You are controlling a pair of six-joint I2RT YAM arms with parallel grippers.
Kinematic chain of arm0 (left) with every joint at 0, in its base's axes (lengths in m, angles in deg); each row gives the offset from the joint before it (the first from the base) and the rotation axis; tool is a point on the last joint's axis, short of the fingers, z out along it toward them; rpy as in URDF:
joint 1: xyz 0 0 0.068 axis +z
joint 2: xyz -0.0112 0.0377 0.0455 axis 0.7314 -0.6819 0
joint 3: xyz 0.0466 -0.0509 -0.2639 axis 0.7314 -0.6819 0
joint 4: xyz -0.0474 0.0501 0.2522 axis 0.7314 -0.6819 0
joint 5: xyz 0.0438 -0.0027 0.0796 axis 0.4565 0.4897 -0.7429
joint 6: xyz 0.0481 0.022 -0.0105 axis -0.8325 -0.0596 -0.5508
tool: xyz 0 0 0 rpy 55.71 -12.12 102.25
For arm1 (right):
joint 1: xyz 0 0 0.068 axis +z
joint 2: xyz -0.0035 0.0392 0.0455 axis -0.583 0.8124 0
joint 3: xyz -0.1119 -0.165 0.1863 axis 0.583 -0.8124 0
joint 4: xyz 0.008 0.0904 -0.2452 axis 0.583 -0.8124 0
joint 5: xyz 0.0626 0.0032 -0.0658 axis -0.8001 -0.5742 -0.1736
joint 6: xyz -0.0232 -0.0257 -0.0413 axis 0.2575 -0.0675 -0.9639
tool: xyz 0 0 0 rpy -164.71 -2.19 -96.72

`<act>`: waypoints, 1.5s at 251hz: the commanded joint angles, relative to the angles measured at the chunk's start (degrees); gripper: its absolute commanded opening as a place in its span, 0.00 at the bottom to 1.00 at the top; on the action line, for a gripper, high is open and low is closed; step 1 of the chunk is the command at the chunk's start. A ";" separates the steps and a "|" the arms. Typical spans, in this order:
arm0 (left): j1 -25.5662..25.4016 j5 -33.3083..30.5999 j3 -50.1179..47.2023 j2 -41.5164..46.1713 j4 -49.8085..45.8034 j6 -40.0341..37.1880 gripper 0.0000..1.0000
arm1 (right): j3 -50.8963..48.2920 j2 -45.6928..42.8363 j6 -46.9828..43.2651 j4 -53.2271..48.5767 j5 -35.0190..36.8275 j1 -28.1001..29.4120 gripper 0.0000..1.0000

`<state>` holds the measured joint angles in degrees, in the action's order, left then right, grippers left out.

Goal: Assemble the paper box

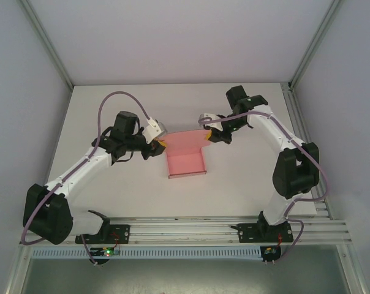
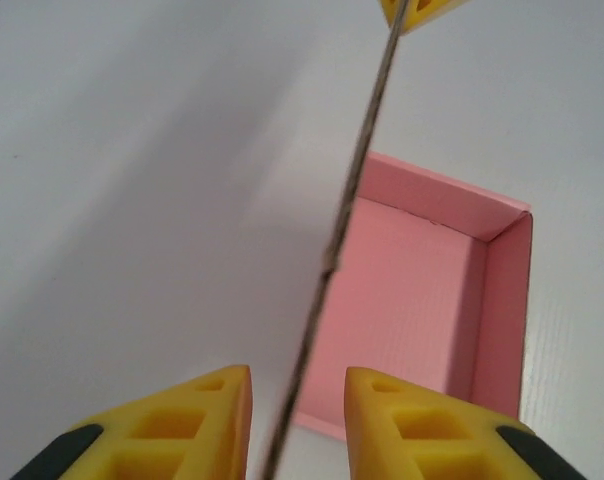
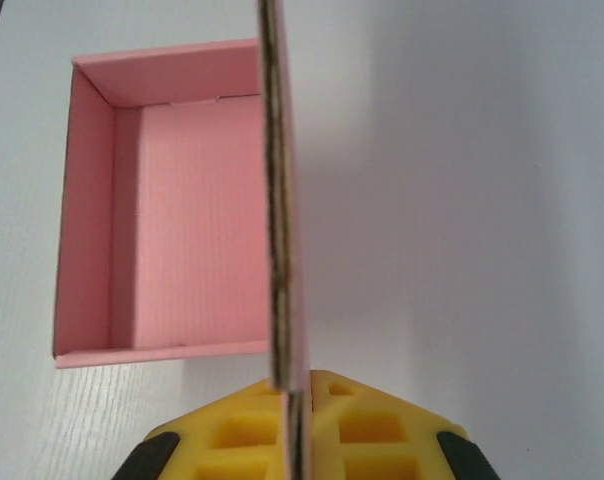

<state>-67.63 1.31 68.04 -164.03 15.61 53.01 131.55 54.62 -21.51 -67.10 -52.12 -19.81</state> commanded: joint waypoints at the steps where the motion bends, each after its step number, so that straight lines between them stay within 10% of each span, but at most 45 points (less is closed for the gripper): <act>1: -0.39 -0.86 1.38 -1.24 -2.03 0.10 0.27 | 0.14 -2.28 1.42 0.05 -2.14 -0.40 0.02; 38: -0.38 -2.95 1.59 -1.10 -0.94 1.34 0.00 | 0.24 -2.39 3.24 0.55 -0.86 -0.39 0.02; 82: -1.55 -20.88 1.54 -2.26 9.67 15.30 0.00 | -3.11 -3.95 27.65 18.06 4.15 0.72 0.02; 128: -4.23 -41.88 6.48 -7.88 15.09 35.95 0.00 | -10.53 -5.69 70.22 42.05 26.00 3.63 0.00; 215: -12.68 -58.04 14.40 -21.55 19.01 56.13 0.00 | -17.40 -3.70 107.17 62.54 45.86 12.06 0.00; 287: -14.00 -59.76 16.46 -29.12 26.71 72.90 0.00 | -17.73 1.19 117.22 68.39 52.17 16.97 0.00; 376: -14.20 -52.40 6.75 -32.05 41.67 58.11 0.00 | -29.26 4.01 105.81 83.57 48.04 17.91 0.00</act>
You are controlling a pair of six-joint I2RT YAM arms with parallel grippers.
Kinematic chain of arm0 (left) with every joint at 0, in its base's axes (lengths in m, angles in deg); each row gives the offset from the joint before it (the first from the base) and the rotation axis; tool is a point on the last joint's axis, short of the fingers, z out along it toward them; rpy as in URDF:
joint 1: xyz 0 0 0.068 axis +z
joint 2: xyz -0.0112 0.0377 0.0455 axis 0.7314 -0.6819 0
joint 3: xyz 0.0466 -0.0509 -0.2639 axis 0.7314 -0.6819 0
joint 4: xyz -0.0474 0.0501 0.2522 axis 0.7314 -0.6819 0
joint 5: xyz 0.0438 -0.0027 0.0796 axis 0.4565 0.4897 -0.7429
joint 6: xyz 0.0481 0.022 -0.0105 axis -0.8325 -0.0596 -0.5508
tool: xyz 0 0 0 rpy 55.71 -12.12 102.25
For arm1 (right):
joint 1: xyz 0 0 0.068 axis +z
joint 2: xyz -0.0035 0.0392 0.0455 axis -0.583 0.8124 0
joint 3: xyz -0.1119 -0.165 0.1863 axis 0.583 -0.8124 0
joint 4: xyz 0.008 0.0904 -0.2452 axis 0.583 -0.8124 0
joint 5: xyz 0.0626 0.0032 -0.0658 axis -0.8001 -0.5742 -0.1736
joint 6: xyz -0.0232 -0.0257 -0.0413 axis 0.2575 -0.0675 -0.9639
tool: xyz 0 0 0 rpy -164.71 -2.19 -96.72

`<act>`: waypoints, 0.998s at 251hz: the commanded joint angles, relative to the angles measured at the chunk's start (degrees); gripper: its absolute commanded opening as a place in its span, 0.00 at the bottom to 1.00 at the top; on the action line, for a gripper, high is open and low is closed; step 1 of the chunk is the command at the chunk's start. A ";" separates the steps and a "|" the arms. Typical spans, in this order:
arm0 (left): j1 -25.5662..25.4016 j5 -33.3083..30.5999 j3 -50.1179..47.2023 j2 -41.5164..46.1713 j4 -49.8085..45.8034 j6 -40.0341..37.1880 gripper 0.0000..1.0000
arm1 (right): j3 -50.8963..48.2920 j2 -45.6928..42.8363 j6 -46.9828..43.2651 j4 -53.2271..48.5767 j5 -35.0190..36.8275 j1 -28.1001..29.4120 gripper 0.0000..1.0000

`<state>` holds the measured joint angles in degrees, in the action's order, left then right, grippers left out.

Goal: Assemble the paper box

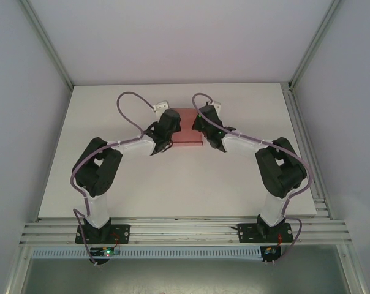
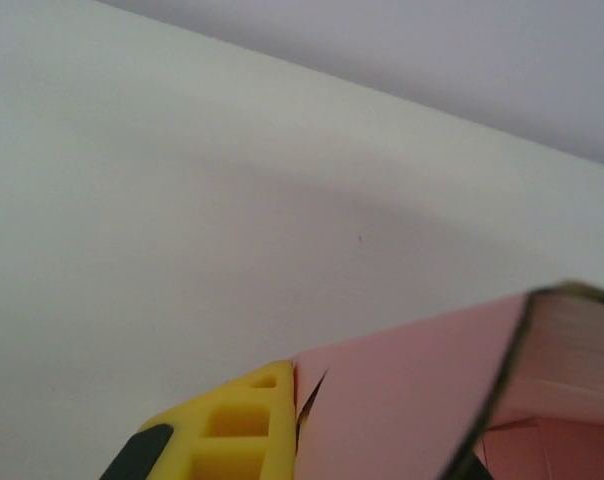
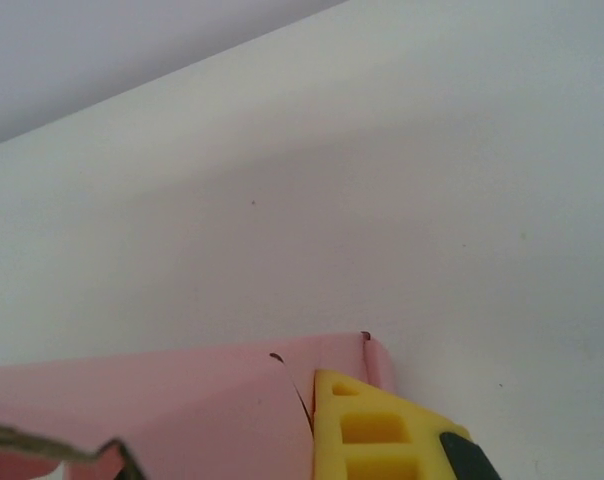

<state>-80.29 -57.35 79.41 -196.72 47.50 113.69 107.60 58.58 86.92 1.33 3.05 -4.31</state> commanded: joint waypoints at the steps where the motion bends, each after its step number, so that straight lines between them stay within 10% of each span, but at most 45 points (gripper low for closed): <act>1: -1.58 6.28 -4.86 0.66 10.06 -2.52 0.00 | -5.50 0.02 -2.72 15.39 -7.22 2.41 0.00; 130: -2.61 20.08 -28.88 1.05 34.16 -7.99 0.08 | -24.57 -1.68 -15.91 28.37 -6.59 3.86 0.00; 250: -3.02 23.27 -30.54 1.23 26.50 -8.21 0.10 | -29.50 -0.15 -22.02 31.20 -5.30 3.73 0.00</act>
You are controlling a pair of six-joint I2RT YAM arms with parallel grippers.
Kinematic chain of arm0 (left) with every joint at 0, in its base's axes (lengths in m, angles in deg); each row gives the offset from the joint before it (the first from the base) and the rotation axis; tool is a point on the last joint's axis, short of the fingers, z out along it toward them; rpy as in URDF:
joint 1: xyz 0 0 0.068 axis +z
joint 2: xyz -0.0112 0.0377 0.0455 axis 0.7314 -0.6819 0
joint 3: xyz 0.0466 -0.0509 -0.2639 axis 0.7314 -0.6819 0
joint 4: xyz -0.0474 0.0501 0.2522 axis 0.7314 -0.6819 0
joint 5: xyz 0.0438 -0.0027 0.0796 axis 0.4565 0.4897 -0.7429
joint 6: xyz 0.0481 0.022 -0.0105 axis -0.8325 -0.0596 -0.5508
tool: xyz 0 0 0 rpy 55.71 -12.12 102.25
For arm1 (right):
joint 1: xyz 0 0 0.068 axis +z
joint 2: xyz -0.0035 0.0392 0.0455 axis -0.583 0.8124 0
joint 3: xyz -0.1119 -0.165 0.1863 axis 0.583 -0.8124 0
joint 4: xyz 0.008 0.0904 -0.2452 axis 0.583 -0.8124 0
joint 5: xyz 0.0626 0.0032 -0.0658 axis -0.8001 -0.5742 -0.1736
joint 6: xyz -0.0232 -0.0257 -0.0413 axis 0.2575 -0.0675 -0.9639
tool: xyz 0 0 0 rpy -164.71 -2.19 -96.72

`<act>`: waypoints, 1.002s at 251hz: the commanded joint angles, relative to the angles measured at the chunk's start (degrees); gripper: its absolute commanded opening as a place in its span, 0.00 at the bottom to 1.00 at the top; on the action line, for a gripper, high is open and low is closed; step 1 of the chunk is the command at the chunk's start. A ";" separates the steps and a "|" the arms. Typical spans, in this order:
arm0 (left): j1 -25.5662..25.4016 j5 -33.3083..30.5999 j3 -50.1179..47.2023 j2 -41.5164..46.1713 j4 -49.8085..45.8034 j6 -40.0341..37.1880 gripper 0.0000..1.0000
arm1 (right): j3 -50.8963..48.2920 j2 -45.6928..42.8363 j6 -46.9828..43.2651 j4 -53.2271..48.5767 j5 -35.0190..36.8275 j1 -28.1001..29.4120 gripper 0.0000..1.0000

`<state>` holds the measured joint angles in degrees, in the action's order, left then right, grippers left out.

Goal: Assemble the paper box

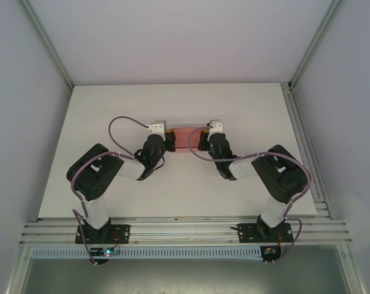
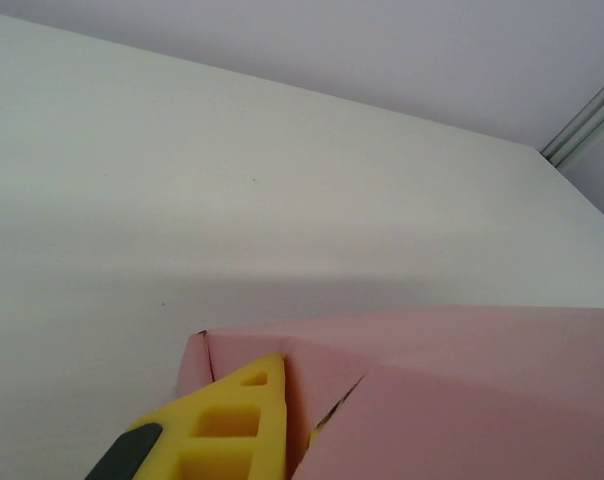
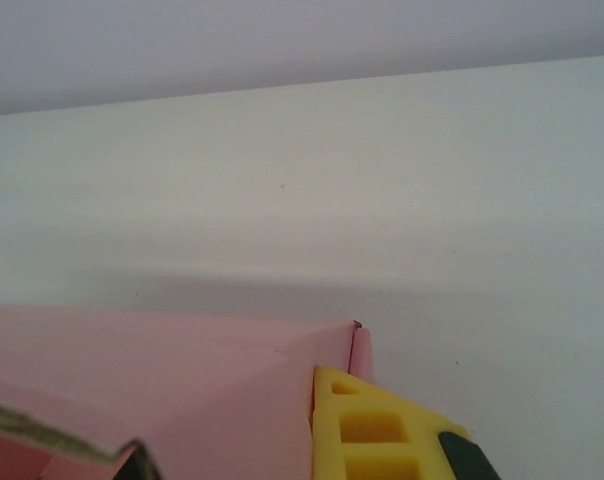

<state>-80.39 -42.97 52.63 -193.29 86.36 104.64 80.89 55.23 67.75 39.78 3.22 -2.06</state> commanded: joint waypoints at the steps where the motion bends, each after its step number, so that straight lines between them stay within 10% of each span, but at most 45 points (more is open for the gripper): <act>1: -2.91 8.92 -3.84 -2.26 -12.44 0.67 0.10 | -2.84 3.18 -3.01 -7.24 -5.52 1.69 0.00; 130: -3.08 7.32 -4.02 9.90 -33.77 0.27 0.37 | -6.76 1.61 -3.82 -6.45 -0.01 2.17 0.00; 179: -3.07 5.36 -2.85 23.92 -49.39 2.74 1.00 | -7.13 1.90 -4.74 -6.93 1.04 2.32 0.00; 219: -3.17 8.83 2.85 35.21 -63.01 -0.46 1.00 | -6.66 2.92 -5.56 -6.89 0.35 2.35 0.00; 251: -2.36 -0.27 9.82 38.35 -70.25 7.39 1.00 | -6.37 3.86 -7.45 -7.11 -0.97 2.44 0.00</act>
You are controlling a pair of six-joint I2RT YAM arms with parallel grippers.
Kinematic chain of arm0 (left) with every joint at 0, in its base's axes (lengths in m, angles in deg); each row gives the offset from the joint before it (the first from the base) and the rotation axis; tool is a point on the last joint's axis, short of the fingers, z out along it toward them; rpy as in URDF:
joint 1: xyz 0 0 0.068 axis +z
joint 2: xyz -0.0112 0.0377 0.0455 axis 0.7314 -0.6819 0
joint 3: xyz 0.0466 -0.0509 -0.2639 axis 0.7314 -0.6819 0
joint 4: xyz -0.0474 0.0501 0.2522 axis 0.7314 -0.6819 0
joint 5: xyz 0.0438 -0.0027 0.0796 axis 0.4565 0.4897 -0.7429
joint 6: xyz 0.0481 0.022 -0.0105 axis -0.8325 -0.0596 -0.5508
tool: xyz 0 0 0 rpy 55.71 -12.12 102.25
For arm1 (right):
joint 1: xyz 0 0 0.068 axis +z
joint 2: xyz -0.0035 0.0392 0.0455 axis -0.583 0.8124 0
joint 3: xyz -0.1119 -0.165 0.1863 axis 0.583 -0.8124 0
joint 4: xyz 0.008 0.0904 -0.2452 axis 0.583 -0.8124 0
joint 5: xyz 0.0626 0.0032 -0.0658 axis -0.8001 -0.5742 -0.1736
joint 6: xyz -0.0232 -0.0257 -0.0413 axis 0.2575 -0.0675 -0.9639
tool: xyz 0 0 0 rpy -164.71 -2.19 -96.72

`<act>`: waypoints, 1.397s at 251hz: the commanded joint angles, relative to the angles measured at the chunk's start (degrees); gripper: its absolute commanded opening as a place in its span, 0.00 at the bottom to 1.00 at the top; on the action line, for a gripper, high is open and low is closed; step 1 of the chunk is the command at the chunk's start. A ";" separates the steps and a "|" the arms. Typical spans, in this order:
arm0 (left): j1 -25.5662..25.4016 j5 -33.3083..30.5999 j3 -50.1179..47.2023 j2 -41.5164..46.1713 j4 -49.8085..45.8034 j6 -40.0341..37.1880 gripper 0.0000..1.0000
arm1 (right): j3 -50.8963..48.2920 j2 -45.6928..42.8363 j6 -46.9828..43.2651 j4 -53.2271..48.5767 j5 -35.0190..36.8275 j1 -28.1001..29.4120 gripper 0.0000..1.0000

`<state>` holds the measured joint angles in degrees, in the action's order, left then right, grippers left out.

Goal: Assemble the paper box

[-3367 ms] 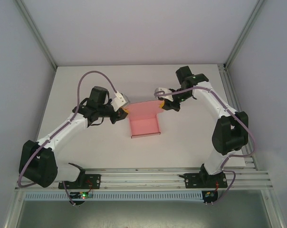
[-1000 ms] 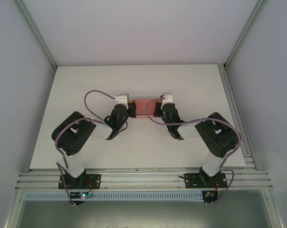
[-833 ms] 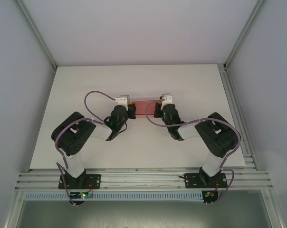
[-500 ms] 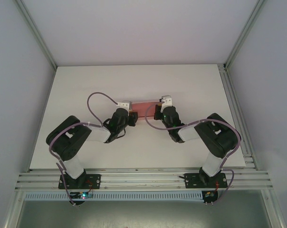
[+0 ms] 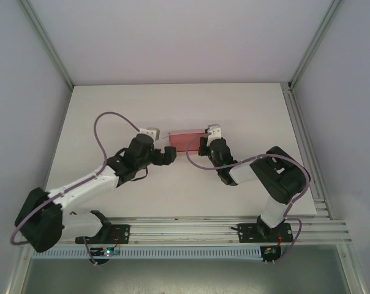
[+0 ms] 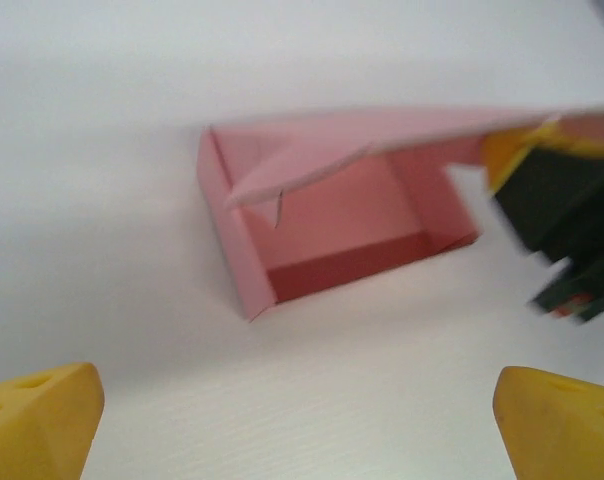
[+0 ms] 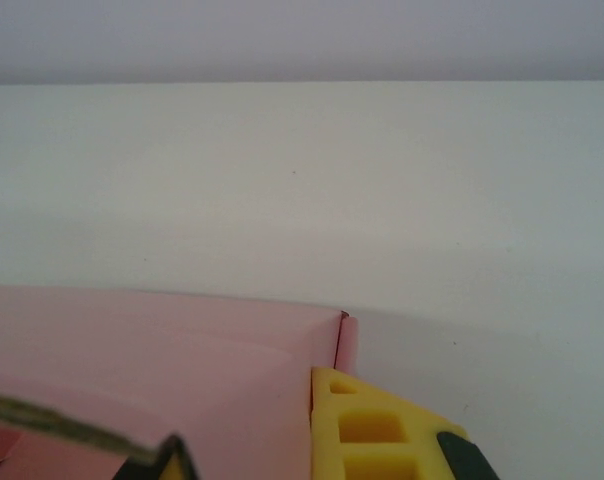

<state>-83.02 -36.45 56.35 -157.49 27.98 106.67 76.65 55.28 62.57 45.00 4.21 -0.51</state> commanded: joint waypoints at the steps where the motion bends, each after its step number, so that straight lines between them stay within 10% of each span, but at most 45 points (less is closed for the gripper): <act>1: 0.34 -7.05 6.36 2.52 -12.05 5.65 1.00 | -2.06 3.86 -2.32 -12.44 -1.96 0.93 0.00; 119: 11.76 11.28 28.61 -32.45 -6.07 13.57 1.00 | -2.88 6.03 -6.33 -10.24 -4.14 1.93 0.00; 204: 11.84 17.82 21.84 -40.60 2.50 12.93 0.93 | -2.83 3.57 -7.53 -13.96 -4.62 3.01 0.06; 276: 11.81 17.80 21.34 -45.46 2.77 13.00 0.79 | -3.03 -7.61 -6.60 -23.17 -7.10 3.21 0.58; 350: 11.79 15.72 19.36 -45.67 1.89 12.00 0.62 | -3.50 -25.07 -10.01 -40.74 -12.54 2.99 0.88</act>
<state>-71.26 -17.64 78.64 -199.76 36.73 119.76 74.27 37.20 54.01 13.97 -5.30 2.09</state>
